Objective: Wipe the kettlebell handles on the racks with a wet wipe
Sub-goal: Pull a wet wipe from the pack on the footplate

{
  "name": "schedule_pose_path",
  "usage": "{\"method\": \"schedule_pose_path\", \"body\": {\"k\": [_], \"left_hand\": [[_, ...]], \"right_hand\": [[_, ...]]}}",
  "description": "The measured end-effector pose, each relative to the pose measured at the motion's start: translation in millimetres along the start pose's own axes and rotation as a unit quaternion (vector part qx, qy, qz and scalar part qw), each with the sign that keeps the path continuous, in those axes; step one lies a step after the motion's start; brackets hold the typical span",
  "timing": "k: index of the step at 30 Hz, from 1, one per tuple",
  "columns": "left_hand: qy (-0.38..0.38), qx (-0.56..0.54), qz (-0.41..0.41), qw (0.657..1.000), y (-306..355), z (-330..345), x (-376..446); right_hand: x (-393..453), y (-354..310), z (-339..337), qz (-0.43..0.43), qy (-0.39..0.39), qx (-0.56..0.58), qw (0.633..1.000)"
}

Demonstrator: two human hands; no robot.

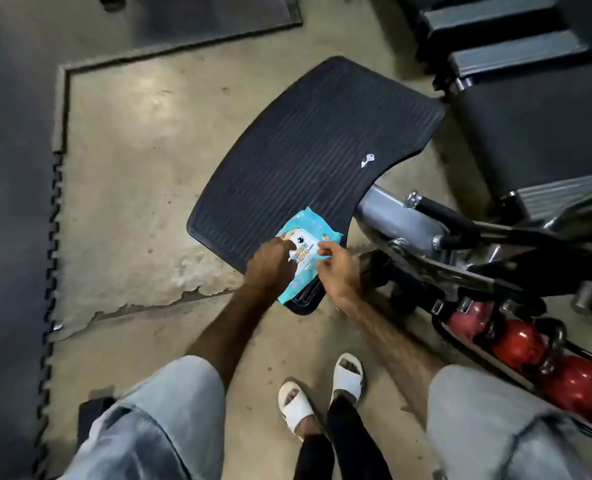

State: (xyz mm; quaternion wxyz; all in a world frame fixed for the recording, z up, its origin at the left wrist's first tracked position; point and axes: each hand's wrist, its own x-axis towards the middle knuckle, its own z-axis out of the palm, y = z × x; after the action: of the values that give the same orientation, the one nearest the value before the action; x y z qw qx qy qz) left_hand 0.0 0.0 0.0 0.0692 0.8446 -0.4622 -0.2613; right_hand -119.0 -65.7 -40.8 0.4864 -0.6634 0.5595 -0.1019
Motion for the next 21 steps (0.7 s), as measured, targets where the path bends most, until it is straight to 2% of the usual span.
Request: {"method": "schedule_pose_path", "body": {"k": [2, 4, 9, 14, 21], "left_hand": [[-0.002, 0.024, 0.007, 1.0, -3, 13, 13], [0.012, 0.055, 0.015, 0.998, -4, 26, 25], [0.051, 0.105, 0.011, 0.993, 0, 38, 38], [0.051, 0.136, 0.018, 0.989, 5, 41, 37], [0.02, 0.144, 0.071, 0.987, -3, 35, 40]], "right_hand": [[8, 7, 8, -0.053, 0.047, -0.032, 0.997], [12, 16, 17, -0.069, 0.071, -0.037, 0.994], [16, 30, 22, -0.12, 0.083, -0.047, 0.988], [16, 30, 21, -0.11, 0.071, -0.044, 0.99], [18, 24, 20, -0.091, 0.068, -0.032, 0.993]]}}
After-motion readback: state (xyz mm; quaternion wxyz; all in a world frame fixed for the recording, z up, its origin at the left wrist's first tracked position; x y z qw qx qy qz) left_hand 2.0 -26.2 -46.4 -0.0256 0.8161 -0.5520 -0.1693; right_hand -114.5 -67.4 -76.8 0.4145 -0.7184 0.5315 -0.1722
